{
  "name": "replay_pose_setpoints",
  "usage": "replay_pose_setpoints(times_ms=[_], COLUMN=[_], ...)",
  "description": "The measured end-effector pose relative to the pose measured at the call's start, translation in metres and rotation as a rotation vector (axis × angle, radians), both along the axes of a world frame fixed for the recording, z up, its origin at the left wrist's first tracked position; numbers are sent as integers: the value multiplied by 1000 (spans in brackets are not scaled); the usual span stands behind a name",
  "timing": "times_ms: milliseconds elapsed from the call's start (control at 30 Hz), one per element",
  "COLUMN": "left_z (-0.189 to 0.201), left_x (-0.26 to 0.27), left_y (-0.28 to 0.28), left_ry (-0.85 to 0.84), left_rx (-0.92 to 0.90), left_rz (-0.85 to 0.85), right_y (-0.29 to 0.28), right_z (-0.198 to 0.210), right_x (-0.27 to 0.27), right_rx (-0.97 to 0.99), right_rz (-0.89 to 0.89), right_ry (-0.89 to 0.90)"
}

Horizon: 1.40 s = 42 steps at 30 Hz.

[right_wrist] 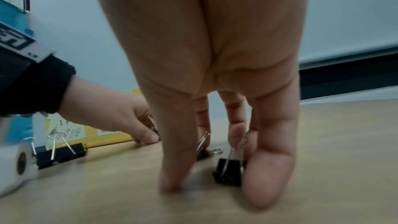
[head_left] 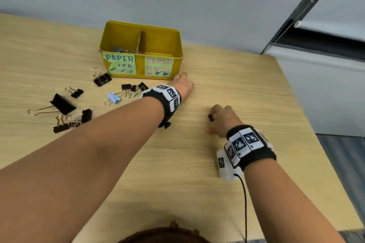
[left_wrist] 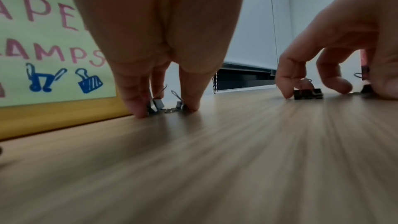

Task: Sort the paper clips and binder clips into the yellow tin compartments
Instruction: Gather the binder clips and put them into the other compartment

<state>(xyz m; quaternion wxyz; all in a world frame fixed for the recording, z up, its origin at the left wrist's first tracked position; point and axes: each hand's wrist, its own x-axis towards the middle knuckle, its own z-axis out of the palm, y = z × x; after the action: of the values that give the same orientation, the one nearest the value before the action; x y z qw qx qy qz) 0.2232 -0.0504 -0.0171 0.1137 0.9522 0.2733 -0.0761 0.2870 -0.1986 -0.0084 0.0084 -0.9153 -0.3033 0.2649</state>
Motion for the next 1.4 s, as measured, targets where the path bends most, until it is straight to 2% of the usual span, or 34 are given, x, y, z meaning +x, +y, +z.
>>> replay_pose_setpoints(times_ms=[100,200,300,400,600,700,833,933,1033,1100,1200,1300,1400], left_z=[2,12,18,21,16,10,12,29,60,85,113,115,104], left_x=[-2,-13,-37,-62,-106,-126,-148,-163,-163,-153,-121,-86,-75], left_y=[0,0,-3,-7,-4,-2,5,11,27,46,75,93,96], left_ry=[-10,90,171,160,37,-13,-135,-299,-454,-556,-647,-634,-536], left_rx=[36,18,-30,-82,-135,-184,-311,-491,-542,-478,-329,-259,-250], left_rz=[-27,-87,-103,-113,-102,-60,87,245,347,358,353,339,270], right_y=[12,24,35,47,77,93,121,146,164,167,154,130,115], right_z=[-3,-1,3,6,22,46,76,89,89,82,70,53,39], right_x=[-2,-5,-9,-15,-12,-11,-18,-27,-30,-30,-33,-45,-55], right_rx=[59,95,126,207,330,509,738,857,798,695,745,782,659], right_rz=[154,256,292,282,229,193,261,294,367,384,269,301,440], right_ry=[-30,-30,-28,-23,16,-12,-101,-207,-184,-145,-130,-81,-29])
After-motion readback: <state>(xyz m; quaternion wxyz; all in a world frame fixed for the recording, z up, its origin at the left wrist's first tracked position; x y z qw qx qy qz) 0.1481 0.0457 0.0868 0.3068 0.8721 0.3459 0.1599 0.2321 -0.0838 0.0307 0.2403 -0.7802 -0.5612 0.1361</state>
